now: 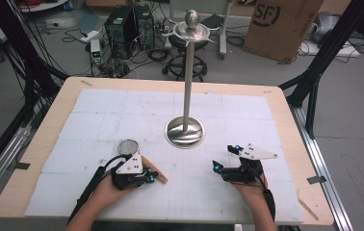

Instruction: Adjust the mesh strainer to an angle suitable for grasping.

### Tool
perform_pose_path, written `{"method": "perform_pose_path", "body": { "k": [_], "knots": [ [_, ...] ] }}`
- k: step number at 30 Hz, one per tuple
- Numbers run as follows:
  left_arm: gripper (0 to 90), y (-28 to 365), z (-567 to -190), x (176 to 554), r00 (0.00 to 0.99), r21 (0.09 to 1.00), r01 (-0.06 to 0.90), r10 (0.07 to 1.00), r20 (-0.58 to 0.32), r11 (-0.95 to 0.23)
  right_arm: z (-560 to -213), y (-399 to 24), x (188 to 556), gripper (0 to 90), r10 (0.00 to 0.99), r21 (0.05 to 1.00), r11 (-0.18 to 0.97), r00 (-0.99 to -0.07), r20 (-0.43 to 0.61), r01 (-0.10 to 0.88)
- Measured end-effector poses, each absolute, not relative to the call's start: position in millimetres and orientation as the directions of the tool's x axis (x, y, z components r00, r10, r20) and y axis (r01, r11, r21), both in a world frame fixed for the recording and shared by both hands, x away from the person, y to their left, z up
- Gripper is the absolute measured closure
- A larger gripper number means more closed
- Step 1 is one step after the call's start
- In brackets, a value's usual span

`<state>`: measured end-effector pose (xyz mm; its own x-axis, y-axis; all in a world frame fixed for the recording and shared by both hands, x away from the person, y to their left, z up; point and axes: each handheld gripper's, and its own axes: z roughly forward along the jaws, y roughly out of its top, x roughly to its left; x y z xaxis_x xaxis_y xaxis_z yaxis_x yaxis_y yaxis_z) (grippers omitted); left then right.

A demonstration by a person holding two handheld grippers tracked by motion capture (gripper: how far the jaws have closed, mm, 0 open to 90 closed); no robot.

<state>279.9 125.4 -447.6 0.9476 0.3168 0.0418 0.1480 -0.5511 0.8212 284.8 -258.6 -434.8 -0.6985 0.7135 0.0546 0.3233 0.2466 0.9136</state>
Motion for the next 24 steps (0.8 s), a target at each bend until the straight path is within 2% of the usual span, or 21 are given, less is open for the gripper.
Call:
{"method": "perform_pose_path", "body": {
  "k": [15,21,24],
  "knots": [
    [89.5,100.3,-442.1,299.6,0.929,0.800,0.166,0.364,0.070,-0.577,-433.8,-257.0,285.2,15.2,0.713,0.915,0.242,-0.699,0.059,0.324],
    [89.3,112.1,-431.8,301.2,0.916,0.825,0.182,0.396,0.055,-0.535,-433.8,-256.6,285.1,15.2,0.710,0.914,0.246,-0.701,0.057,0.323],
    [89.2,125.4,-425.9,306.8,0.895,0.837,0.208,0.443,0.046,-0.506,-433.9,-256.4,284.9,15.2,0.711,0.914,0.246,-0.701,0.056,0.323]
  ]
}}
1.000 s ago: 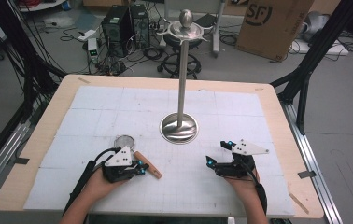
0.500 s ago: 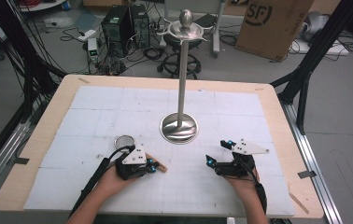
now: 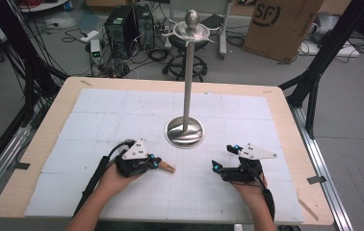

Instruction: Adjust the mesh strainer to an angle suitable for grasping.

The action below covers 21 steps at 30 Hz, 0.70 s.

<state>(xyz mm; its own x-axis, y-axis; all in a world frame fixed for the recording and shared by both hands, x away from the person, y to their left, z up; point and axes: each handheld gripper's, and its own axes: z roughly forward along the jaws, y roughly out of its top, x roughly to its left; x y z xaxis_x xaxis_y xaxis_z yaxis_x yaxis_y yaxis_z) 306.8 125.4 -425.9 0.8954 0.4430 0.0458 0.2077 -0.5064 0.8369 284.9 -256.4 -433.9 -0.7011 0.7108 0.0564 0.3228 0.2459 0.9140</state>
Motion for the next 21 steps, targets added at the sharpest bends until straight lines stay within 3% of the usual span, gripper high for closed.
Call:
{"method": "perform_pose_path", "body": {
  "k": [8,21],
  "knots": [
    [89.3,148.5,-421.1,327.2,0.845,0.839,0.263,0.534,0.039,-0.477,-434.8,-254.0,285.3,15.2,0.709,0.912,0.252,-0.703,0.055,0.325],
    [89.3,151.6,-436.1,345.7,0.803,0.791,0.327,0.593,0.055,-0.517,-436.9,-250.7,286.9,15.2,0.710,0.904,0.267,-0.703,0.050,0.334]
  ]
}}
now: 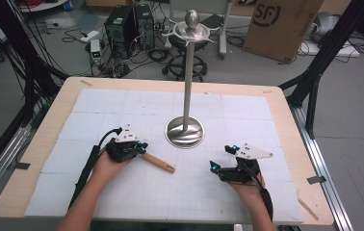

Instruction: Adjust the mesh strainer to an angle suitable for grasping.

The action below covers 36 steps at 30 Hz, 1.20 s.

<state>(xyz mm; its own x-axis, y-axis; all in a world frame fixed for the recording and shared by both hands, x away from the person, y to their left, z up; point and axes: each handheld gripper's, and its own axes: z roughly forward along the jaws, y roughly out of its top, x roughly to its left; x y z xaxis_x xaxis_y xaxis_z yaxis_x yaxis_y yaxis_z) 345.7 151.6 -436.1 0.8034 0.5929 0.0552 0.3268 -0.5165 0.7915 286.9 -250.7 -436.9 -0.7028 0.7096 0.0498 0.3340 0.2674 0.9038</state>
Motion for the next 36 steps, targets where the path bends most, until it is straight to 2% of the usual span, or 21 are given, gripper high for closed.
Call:
{"method": "perform_pose_path", "body": {
  "k": [9,19,36],
  "knots": [
    [89.3,152.2,-436.7,341.1,0.800,0.755,0.341,0.595,0.081,-0.561,-437.1,-251.0,286.9,15.2,0.712,0.903,0.269,-0.701,0.048,0.336],
    [89.3,173.4,-430.8,333.4,0.796,0.775,0.356,0.604,0.041,-0.522,-438.4,-249.5,287.0,15.2,0.711,0.899,0.275,-0.702,0.049,0.342],
    [89.2,164.3,-433.8,345.5,0.796,0.772,0.366,0.604,0.029,-0.519,-441.0,-244.8,289.5,15.2,0.707,0.889,0.292,-0.706,0.048,0.352]
  ]
}}
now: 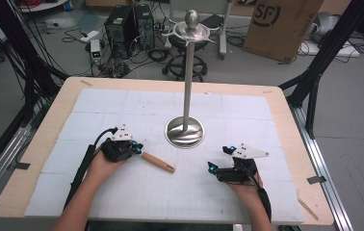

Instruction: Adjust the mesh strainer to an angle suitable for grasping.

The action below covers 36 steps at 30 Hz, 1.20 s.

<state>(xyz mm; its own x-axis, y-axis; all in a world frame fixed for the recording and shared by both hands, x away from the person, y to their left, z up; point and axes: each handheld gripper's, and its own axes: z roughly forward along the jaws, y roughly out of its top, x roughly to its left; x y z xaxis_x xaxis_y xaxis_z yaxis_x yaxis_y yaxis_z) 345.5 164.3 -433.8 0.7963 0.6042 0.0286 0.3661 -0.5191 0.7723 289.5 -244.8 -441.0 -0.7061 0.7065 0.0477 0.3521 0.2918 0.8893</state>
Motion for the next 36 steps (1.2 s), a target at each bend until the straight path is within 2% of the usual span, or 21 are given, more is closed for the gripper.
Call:
{"method": "perform_pose_path", "body": {
  "k": [13,22,36],
  "knots": [
    [89.5,158.2,-434.0,343.8,0.807,0.753,0.363,0.589,0.041,-0.549,-443.5,-241.6,290.5,15.2,0.701,0.881,0.310,-0.712,0.043,0.358],
    [89.5,145.7,-432.5,349.2,0.810,0.701,0.369,0.581,0.079,-0.610,-444.7,-240.0,290.9,15.2,0.698,0.877,0.315,-0.714,0.044,0.363],
    [89.7,164.6,-426.8,332.9,0.804,0.652,0.396,0.587,0.094,-0.646,-442.8,-243.3,289.6,15.2,0.699,0.882,0.300,-0.713,0.056,0.364]
  ]
}}
